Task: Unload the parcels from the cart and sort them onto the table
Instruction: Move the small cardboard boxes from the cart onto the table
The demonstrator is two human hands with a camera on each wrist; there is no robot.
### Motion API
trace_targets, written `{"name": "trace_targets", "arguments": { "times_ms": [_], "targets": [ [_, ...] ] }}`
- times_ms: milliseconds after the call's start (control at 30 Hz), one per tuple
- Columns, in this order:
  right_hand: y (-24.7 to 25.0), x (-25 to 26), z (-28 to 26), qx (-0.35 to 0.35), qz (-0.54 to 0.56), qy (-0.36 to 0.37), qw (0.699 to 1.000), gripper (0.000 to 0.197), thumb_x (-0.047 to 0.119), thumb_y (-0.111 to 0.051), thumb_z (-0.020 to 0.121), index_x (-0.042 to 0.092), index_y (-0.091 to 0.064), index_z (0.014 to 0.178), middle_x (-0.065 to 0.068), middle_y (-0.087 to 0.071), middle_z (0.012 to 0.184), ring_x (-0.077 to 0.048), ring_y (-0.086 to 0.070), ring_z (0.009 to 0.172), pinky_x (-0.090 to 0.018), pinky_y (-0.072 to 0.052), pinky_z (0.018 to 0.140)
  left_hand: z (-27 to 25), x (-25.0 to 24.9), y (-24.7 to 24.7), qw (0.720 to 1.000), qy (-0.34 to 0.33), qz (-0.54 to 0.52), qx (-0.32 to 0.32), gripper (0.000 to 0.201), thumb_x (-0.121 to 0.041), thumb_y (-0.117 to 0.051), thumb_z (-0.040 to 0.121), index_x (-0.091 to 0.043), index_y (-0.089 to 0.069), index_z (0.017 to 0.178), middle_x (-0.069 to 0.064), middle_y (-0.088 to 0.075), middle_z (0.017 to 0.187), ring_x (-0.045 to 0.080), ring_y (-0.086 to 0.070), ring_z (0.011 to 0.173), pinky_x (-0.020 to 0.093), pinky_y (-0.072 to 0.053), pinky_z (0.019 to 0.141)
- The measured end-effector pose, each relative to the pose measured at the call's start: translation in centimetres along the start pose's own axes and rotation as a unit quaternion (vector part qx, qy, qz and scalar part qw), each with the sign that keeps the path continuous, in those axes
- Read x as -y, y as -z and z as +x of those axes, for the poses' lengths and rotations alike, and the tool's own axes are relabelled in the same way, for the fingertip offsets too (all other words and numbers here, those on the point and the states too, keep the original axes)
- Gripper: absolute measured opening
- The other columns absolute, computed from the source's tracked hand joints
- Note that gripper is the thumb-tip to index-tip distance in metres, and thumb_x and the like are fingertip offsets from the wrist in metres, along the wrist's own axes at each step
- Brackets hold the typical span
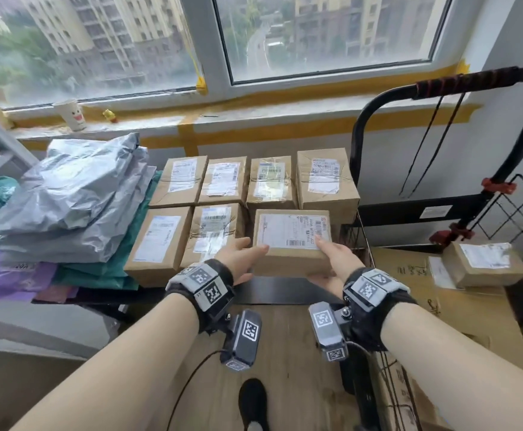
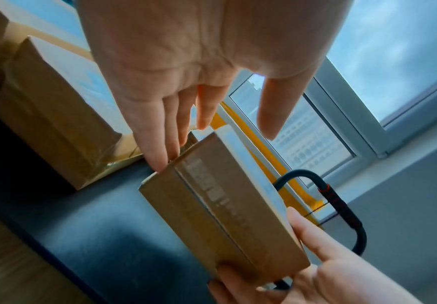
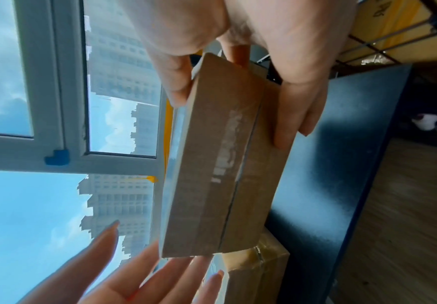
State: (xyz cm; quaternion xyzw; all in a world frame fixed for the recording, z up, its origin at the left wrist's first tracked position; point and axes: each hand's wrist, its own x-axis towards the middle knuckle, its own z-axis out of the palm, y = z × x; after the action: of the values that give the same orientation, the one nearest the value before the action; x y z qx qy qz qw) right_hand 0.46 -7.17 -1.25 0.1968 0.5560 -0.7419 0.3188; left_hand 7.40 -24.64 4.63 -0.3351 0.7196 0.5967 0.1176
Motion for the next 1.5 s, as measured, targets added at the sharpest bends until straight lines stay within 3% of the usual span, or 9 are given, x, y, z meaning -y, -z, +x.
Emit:
{"name": "trace_targets", "arguments": {
  "times_ms": [133, 267, 400, 500, 667, 867, 1100, 1300, 1500],
  "targets": [
    [-2.3, -0.5, 2.4, -0.019, -0.066, 0.022, 0.997, 0.036, 0.022, -0.053, 0.095, 0.011, -0.050, 0.128, -0.016, -0.051, 0.131, -0.030, -0.051, 0.116, -0.032, -0.057, 0.069, 2.4, -0.7, 1.4, 0.976, -0.084, 0.203, -0.004, 0.053, -0.030, -0.057, 0.092, -0.013, -0.041, 0.140, 0.005, -0.056, 0.128, 0.016, -0.053, 0.102, 0.028, -0.047, 0.086],
    [-4.4, -0.7, 4.6, -0.076, -0.129, 0.035, 0.988, 0.037, 0.008, -0.048, 0.096, 0.000, -0.047, 0.132, -0.021, -0.046, 0.138, -0.034, -0.049, 0.125, -0.030, -0.050, 0.084, 5.7, -1.3, 3.6, 0.921, -0.125, 0.368, 0.018, 0.058, -0.037, -0.054, 0.092, -0.017, -0.035, 0.144, 0.004, -0.044, 0.144, 0.021, -0.047, 0.127, 0.033, -0.039, 0.103],
    [-5.6, -1.1, 6.5, -0.112, -0.146, 0.038, 0.982, 0.033, 0.003, -0.052, 0.092, 0.000, -0.054, 0.125, -0.014, -0.056, 0.129, -0.026, -0.055, 0.115, -0.018, -0.053, 0.073, 8.0, -2.4, 4.7, 0.830, -0.214, 0.512, 0.061, 0.055, -0.035, -0.050, 0.094, -0.018, -0.035, 0.144, 0.005, -0.036, 0.148, 0.021, -0.036, 0.135, 0.033, -0.032, 0.109],
    [-6.3, -1.5, 7.7, -0.126, -0.102, 0.042, 0.986, 0.033, 0.003, -0.051, 0.091, 0.004, -0.055, 0.124, -0.014, -0.057, 0.128, -0.026, -0.055, 0.116, -0.034, -0.051, 0.091, 9.6, -3.2, 4.4, 0.762, -0.267, 0.584, 0.085, 0.051, -0.035, -0.051, 0.093, -0.018, -0.042, 0.140, 0.004, -0.040, 0.144, 0.022, -0.040, 0.131, 0.033, -0.035, 0.106],
    [-7.0, 0.3, 8.0, -0.119, -0.191, -0.018, 0.974, 0.035, 0.020, -0.052, 0.094, 0.011, -0.052, 0.128, -0.010, -0.053, 0.127, -0.031, -0.051, 0.118, -0.043, -0.050, 0.095, 12.1, -3.8, 2.9, 0.695, -0.275, 0.653, 0.121, 0.062, -0.039, -0.062, 0.085, -0.019, -0.037, 0.138, 0.004, -0.040, 0.139, 0.026, -0.038, 0.130, 0.041, -0.041, 0.102],
    [-5.3, 6.2, 10.1, -0.325, -0.525, 0.067, 0.784, 0.060, 0.045, -0.058, 0.084, 0.008, -0.047, 0.129, -0.018, -0.037, 0.136, -0.036, -0.040, 0.124, -0.042, -0.037, 0.104, 14.5, -4.5, 1.1, 0.612, -0.192, 0.754, 0.143, 0.087, -0.015, -0.071, 0.078, -0.011, -0.017, 0.147, 0.010, -0.020, 0.150, 0.031, -0.019, 0.140, 0.051, -0.042, 0.101],
    [-3.0, 9.2, 13.1, -0.365, -0.525, 0.158, 0.753, 0.090, 0.061, -0.069, 0.069, 0.006, -0.033, 0.130, -0.015, -0.032, 0.131, -0.032, -0.036, 0.119, -0.038, -0.041, 0.092, 15.3, -4.8, 0.7, 0.605, -0.163, 0.771, 0.119, 0.088, -0.010, -0.068, 0.080, -0.009, -0.013, 0.148, 0.012, -0.014, 0.154, 0.029, -0.017, 0.142, 0.049, -0.042, 0.102],
    [-1.8, 10.0, 15.1, -0.290, -0.509, 0.166, 0.793, 0.081, 0.061, -0.066, 0.072, 0.024, -0.034, 0.136, -0.011, -0.029, 0.135, -0.032, -0.033, 0.125, -0.040, -0.040, 0.095, 15.4, -5.1, 0.2, 0.623, -0.141, 0.762, 0.110, 0.083, -0.006, -0.063, 0.082, -0.010, -0.014, 0.148, 0.010, -0.013, 0.155, 0.027, -0.014, 0.143, 0.047, -0.041, 0.104],
    [-1.7, 9.8, 15.0, -0.257, -0.519, 0.185, 0.794, 0.066, 0.062, -0.067, 0.070, 0.021, -0.053, 0.120, -0.008, -0.033, 0.121, -0.029, -0.051, 0.105, -0.032, -0.045, 0.091, 15.2, -4.8, 0.4, 0.632, -0.149, 0.755, 0.092, 0.086, -0.003, -0.066, 0.080, -0.012, -0.014, 0.148, 0.008, -0.011, 0.155, 0.024, -0.010, 0.144, 0.044, -0.039, 0.107]
  ]
}}
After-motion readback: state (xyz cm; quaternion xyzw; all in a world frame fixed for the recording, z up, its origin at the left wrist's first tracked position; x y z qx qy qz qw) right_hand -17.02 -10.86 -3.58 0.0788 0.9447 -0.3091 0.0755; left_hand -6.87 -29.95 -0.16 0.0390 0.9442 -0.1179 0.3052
